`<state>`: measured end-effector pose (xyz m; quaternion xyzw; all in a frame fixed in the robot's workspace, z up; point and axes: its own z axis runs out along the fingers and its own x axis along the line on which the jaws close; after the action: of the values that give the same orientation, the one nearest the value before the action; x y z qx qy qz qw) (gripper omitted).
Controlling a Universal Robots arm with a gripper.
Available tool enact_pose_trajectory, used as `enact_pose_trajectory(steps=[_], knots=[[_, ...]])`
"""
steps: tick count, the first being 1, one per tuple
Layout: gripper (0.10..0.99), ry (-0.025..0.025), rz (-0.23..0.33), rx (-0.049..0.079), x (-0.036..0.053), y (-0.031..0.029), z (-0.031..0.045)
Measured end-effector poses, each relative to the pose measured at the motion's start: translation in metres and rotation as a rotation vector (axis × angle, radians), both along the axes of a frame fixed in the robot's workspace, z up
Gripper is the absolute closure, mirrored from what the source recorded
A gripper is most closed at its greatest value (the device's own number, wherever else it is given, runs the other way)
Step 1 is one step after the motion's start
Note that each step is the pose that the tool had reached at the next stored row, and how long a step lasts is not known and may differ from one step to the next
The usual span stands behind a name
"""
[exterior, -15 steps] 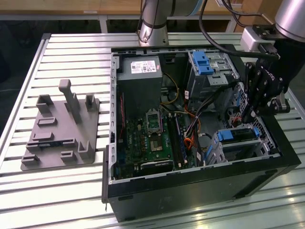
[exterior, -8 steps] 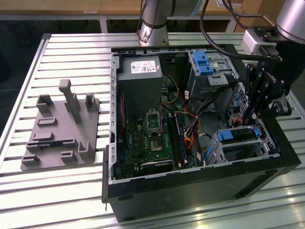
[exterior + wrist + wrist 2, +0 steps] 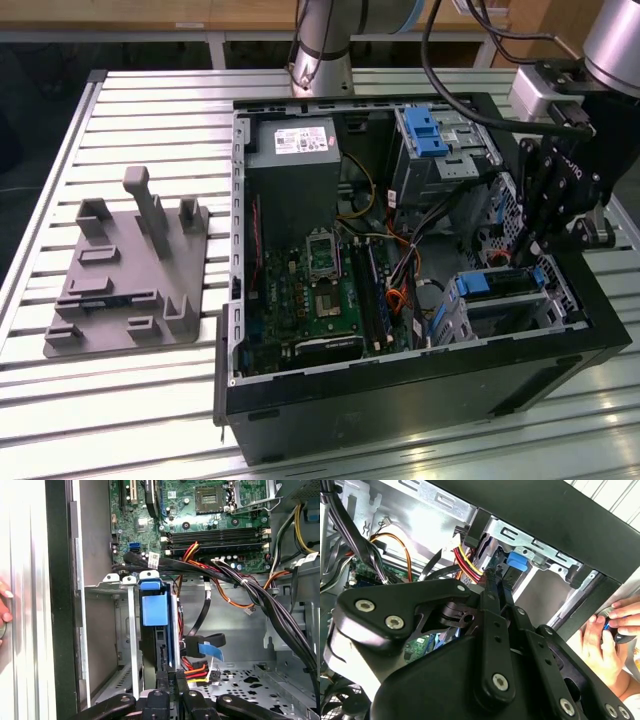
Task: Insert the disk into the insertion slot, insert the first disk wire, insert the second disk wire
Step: 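Insert the first disk wire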
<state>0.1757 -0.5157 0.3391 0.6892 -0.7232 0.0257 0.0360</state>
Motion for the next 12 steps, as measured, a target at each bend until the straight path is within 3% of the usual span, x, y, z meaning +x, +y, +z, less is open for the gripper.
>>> enact_pose_trajectory(steps=[12], knots=[[0.914, 0.0000, 0.000, 0.000, -0.0008, -0.0017, -0.0022]])
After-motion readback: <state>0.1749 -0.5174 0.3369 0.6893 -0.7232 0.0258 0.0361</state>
